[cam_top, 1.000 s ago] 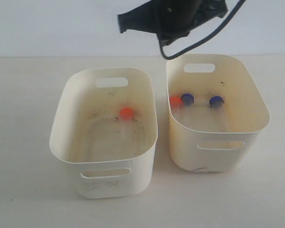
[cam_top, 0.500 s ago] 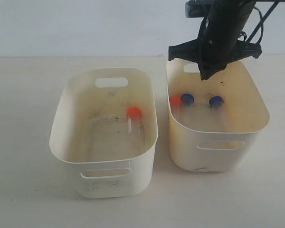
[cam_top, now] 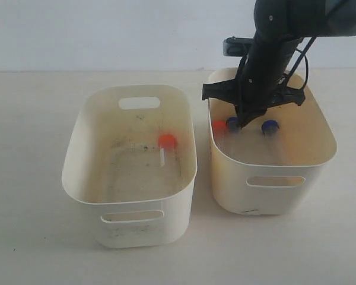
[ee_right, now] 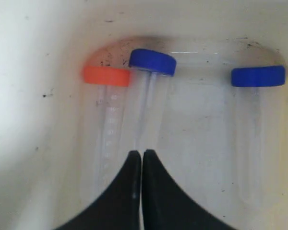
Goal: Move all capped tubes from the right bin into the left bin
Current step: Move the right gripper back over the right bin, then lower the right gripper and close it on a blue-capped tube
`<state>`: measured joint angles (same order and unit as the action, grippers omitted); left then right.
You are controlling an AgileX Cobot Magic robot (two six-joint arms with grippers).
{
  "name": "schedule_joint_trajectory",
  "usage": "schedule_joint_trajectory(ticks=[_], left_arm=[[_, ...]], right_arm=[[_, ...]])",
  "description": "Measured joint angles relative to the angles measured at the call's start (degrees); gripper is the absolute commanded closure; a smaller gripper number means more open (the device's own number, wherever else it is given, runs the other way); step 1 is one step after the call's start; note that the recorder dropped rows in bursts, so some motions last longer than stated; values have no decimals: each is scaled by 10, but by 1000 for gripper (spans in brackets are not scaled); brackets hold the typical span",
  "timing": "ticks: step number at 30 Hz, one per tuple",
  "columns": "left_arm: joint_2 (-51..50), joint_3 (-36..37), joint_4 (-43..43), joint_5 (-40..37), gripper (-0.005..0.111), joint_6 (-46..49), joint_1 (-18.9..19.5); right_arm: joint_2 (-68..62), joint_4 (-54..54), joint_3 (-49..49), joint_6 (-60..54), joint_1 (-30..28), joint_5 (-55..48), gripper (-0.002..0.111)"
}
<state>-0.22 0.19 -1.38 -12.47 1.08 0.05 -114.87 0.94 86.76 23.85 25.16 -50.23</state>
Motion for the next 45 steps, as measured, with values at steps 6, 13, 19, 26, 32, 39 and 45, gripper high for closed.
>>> schedule_joint_trajectory(ticks=[6,13,19,26,32,39,45], left_arm=[[0,0,0,0,103,0,0],[0,0,0,0,103,0,0],[0,0,0,0,103,0,0],[0,0,0,0,103,0,0],[0,0,0,0,103,0,0],[0,0,0,0,103,0,0],[0,0,0,0,103,0,0]], right_arm=[[0,-6,0,-20,-17,0,108],[-10,-14,0,-28,-30,4,105],[-18,-28,0,-38,-30,12,75],[-18,-31,0,-39,-30,19,72],[-18,-31,0,-39,-30,20,72],[-18,-31,0,-43,-30,20,71],[-18,-31,0,-47,-30,20,52]])
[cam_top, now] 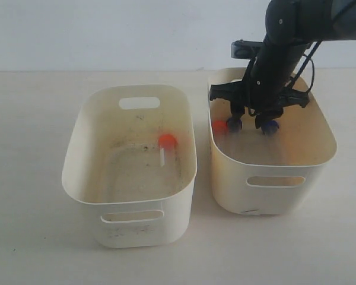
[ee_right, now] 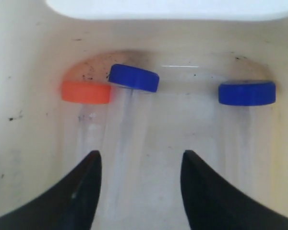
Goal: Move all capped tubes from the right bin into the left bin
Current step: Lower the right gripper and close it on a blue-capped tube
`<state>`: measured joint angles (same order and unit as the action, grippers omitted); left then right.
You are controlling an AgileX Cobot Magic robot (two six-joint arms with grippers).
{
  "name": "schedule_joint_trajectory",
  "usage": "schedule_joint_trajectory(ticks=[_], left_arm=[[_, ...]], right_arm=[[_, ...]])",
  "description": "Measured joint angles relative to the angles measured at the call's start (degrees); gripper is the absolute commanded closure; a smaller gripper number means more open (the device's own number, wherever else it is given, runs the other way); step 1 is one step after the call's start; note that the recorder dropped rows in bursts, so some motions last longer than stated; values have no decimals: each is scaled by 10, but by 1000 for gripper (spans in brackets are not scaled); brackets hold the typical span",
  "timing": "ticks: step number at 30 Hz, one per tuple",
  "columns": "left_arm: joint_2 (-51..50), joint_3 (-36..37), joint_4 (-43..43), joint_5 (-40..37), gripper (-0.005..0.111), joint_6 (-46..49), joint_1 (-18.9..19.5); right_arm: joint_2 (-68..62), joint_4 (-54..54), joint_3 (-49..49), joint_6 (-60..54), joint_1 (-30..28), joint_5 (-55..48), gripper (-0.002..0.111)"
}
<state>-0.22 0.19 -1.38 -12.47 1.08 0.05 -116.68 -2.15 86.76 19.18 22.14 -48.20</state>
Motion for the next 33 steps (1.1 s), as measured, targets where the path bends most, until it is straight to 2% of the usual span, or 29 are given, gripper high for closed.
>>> schedule_joint_trajectory(ticks=[33], left_arm=[[0,0,0,0,103,0,0]], right_arm=[[-51,-25,0,3,-4,15,51]])
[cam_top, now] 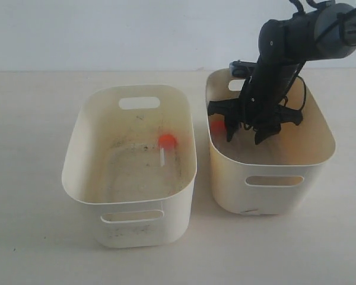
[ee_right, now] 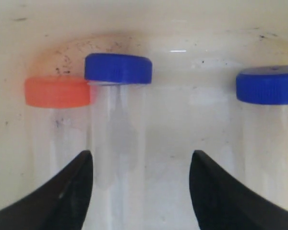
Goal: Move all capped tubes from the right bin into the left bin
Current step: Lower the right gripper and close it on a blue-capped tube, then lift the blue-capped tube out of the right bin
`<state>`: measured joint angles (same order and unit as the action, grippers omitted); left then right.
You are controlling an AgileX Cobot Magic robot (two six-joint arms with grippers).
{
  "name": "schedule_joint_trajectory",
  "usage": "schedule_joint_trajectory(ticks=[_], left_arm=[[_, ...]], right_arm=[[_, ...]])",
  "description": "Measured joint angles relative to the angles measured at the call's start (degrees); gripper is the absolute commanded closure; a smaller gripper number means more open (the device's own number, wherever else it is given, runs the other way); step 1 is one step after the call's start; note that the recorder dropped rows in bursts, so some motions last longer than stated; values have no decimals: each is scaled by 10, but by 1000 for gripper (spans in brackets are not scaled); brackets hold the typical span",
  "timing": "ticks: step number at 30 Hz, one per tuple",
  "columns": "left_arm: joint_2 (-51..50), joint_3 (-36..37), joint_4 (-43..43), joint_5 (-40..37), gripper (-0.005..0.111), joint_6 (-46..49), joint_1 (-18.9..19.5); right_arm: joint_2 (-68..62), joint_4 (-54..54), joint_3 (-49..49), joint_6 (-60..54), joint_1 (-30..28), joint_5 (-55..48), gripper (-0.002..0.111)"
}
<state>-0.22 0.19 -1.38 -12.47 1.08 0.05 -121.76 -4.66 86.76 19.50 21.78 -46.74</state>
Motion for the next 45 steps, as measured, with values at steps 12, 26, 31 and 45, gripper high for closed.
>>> schedule_joint_trajectory(ticks=[12,26,31,45], left_arm=[[0,0,0,0,103,0,0],[0,0,0,0,103,0,0],[0,0,0,0,103,0,0],[0,0,0,0,103,0,0]], right_arm=[[-23,25,0,0,0,-6,54],[-16,40,0,4,1,-17,108],[65,51,0,6,2,-25,108],[208,-8,0,-17,13,-27,108]])
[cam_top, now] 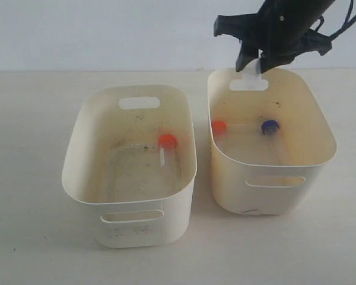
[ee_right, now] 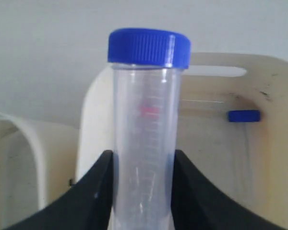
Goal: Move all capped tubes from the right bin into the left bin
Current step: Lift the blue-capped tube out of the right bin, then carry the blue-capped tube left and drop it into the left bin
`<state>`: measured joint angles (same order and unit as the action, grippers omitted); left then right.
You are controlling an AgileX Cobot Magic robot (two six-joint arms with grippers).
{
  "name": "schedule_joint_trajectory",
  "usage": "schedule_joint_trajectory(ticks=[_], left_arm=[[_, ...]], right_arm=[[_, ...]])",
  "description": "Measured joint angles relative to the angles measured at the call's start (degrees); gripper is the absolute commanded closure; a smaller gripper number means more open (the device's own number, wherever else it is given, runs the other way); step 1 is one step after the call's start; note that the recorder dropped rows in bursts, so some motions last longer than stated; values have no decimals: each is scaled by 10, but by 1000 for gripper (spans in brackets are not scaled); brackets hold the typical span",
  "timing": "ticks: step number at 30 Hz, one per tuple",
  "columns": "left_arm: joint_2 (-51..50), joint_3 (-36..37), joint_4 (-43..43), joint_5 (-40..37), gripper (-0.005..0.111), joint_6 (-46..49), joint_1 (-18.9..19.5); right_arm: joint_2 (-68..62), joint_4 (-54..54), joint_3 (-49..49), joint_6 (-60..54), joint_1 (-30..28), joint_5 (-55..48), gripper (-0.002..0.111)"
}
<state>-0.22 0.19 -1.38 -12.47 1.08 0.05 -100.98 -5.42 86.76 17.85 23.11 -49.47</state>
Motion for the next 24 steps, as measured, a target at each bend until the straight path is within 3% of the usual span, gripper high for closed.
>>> schedule_joint_trajectory(ticks=[15,18,22,24], left_arm=[[0,0,0,0,103,0,0],[0,0,0,0,103,0,0],[0,0,0,0,103,0,0],[0,0,0,0,103,0,0]], right_arm=[[8,-74,0,-51,184,74,106],[-7,-76,0,-51,203,78,89],[-28,-90,0,-52,210,75,52],[-34,-92,0,-52,210,75,40]])
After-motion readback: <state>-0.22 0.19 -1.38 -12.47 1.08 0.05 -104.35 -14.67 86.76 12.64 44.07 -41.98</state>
